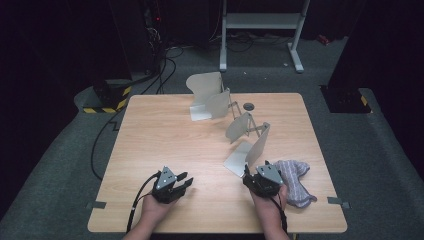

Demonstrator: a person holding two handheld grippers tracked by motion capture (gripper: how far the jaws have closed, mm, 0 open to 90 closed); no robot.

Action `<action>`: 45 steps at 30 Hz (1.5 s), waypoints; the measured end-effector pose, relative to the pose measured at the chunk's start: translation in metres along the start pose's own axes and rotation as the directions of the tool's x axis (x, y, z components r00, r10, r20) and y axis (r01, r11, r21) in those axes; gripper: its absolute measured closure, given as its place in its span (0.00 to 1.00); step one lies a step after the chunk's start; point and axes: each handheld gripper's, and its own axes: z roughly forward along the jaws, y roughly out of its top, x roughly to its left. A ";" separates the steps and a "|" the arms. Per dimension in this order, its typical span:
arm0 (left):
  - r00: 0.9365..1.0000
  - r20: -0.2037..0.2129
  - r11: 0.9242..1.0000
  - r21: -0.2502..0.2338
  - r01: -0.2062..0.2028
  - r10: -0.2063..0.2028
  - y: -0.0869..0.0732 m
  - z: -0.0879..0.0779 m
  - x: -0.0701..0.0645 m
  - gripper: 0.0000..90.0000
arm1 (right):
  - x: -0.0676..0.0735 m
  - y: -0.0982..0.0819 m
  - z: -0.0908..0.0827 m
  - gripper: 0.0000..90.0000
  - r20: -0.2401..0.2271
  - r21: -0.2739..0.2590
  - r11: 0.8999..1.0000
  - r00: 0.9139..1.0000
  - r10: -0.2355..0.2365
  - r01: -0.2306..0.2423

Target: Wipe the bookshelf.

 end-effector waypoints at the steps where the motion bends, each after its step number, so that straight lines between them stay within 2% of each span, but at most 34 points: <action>1: 1.000 -0.003 1.000 -0.002 0.004 -0.004 -0.001 -0.001 0.001 0.72 | 0.002 0.002 0.000 0.30 -0.004 -0.006 1.000 1.000 -0.004 0.004; 8: 0.999 -0.026 1.000 -0.003 0.030 -0.030 -0.008 -0.012 0.007 0.71 | 0.014 0.016 0.009 0.32 -0.019 -0.033 0.999 0.999 -0.030 0.030; 14: 0.998 -0.037 0.998 -0.014 0.058 -0.058 -0.010 -0.018 0.013 0.71 | 0.008 0.018 0.015 0.39 0.007 -0.026 0.999 1.000 -0.018 0.019; 16: 0.998 -0.035 0.998 -0.015 0.053 -0.054 -0.009 -0.016 0.012 0.71 | 0.003 0.017 0.013 0.39 0.020 -0.030 0.999 1.000 -0.017 0.017; 25: 0.999 -0.006 0.999 -0.018 0.040 -0.040 -0.003 -0.008 0.008 0.71 | -0.016 0.009 0.001 0.50 0.048 -0.032 0.999 0.999 -0.018 0.019; 32: 0.999 -0.010 0.999 -0.013 0.036 -0.037 -0.006 -0.013 0.010 0.71 | -0.011 0.011 0.006 0.51 0.025 -0.035 0.999 0.999 -0.020 0.021; 37: 0.998 -0.025 0.998 -0.015 0.057 -0.057 -0.012 -0.022 0.013 0.71 | -0.005 0.016 0.015 0.53 0.004 -0.035 0.999 1.000 -0.026 0.026; 39: 0.998 -0.031 0.998 -0.015 0.061 -0.062 -0.013 -0.025 0.015 0.71 | -0.004 0.017 0.019 0.54 0.011 -0.031 0.999 1.000 -0.017 0.017; 42: 0.997 -0.035 0.997 -0.017 0.069 -0.070 -0.015 -0.027 0.016 0.70 | -0.006 0.017 0.022 0.58 0.014 -0.027 1.000 1.000 -0.012 0.012; 45: 0.997 -0.035 0.997 -0.017 0.070 -0.071 -0.015 -0.028 0.017 0.70 | -0.008 0.017 0.021 0.68 0.025 -0.026 1.000 1.000 0.000 0.001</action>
